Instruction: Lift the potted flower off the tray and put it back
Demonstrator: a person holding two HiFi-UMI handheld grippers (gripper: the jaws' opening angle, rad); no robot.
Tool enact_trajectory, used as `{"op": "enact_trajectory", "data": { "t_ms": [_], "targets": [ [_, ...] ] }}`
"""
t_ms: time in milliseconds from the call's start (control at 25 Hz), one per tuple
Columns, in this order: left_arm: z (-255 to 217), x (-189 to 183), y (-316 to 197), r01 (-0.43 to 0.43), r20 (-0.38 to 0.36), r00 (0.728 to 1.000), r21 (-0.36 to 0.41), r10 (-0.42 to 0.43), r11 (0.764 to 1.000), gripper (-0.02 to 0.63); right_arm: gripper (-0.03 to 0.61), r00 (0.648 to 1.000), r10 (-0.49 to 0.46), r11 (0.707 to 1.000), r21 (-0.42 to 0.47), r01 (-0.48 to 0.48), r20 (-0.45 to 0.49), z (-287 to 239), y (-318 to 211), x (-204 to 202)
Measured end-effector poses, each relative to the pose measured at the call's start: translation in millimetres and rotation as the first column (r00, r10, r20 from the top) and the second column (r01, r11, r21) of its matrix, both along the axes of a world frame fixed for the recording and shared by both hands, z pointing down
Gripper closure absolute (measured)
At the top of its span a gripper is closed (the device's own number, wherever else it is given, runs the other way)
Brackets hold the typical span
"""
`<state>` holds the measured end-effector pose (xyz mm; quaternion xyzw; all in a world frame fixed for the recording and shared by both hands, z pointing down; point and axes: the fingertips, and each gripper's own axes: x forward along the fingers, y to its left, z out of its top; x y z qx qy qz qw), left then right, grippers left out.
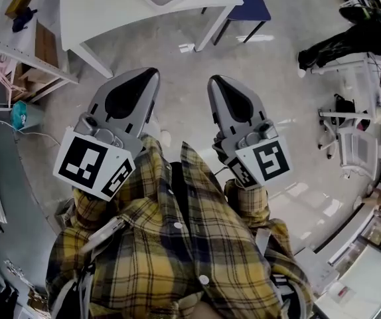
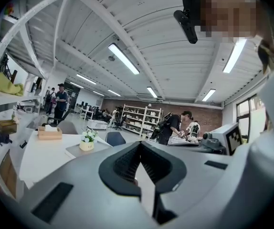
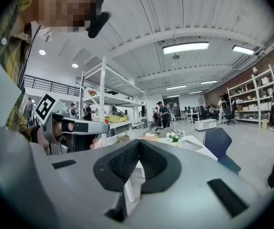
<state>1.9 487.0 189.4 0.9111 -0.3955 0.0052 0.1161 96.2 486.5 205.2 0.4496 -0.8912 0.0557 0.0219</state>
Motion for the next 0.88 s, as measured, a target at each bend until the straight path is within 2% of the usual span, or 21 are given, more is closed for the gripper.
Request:
{"op": "enact_trajectory", "data": {
  "t_ms": [320, 880],
  "targets": [
    [4, -12, -41, 0.004, -0.001, 1.000, -0.001, -0.004, 1.000, 0.606, 0.580, 1.000, -0.007, 1.000, -0.014, 0.007, -0.002, 6, -40, -11],
    [-4, -25, -192, -0.016, -0.011, 1.000, 0.021, 0.017, 1.000, 0.606, 0.580, 1.000, 0.019, 1.000, -0.001, -0.019, -0.016, -1, -190, -25]
  ]
}}
